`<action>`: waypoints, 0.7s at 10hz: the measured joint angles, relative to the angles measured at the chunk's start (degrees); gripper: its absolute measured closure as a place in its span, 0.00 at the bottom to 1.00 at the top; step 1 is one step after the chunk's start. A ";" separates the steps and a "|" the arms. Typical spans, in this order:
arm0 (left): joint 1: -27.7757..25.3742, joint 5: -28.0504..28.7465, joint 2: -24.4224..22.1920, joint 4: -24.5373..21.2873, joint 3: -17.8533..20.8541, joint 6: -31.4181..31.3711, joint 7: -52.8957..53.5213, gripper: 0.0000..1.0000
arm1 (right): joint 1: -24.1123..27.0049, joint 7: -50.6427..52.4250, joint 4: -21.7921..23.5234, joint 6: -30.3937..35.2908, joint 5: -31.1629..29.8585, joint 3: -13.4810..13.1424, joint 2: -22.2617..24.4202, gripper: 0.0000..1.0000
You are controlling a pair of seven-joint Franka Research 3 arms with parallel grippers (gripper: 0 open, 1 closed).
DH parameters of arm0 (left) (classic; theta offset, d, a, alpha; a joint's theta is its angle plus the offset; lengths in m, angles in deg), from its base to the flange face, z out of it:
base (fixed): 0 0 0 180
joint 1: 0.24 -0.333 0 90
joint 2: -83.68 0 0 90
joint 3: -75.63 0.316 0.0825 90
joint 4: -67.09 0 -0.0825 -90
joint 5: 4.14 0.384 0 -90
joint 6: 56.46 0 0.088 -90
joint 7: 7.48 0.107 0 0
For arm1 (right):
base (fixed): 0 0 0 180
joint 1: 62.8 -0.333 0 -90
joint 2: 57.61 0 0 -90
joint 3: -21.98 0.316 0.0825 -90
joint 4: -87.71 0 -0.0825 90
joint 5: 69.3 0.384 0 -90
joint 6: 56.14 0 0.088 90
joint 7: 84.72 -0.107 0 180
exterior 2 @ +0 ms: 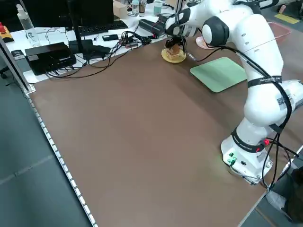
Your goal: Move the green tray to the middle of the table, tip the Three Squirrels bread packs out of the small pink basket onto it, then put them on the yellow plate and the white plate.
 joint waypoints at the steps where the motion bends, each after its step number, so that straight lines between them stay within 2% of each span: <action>1: 0.24 0.00 0.49 0.43 0.25 -0.29 0.03 0.38 | -0.18 0.00 0.00 -0.04 -0.85 0.13 -0.22 0.38; 2: 0.40 0.00 0.96 0.68 0.28 -0.51 0.03 0.23 | -0.32 0.00 0.00 -0.15 -1.26 0.19 -0.36 0.32; 3: 0.51 0.00 1.44 0.79 0.38 -0.86 0.03 0.09 | -0.36 0.00 0.00 -0.16 -1.46 0.22 -0.46 0.19; 4: 0.54 0.00 1.81 0.86 0.40 -1.08 0.00 0.01 | -0.36 0.00 0.00 -0.17 -1.54 0.24 -0.52 0.04; 7: 0.60 0.00 1.92 1.21 0.40 -1.16 -0.12 0.00 | -0.42 0.00 -0.03 -0.18 -1.80 0.30 -0.61 0.01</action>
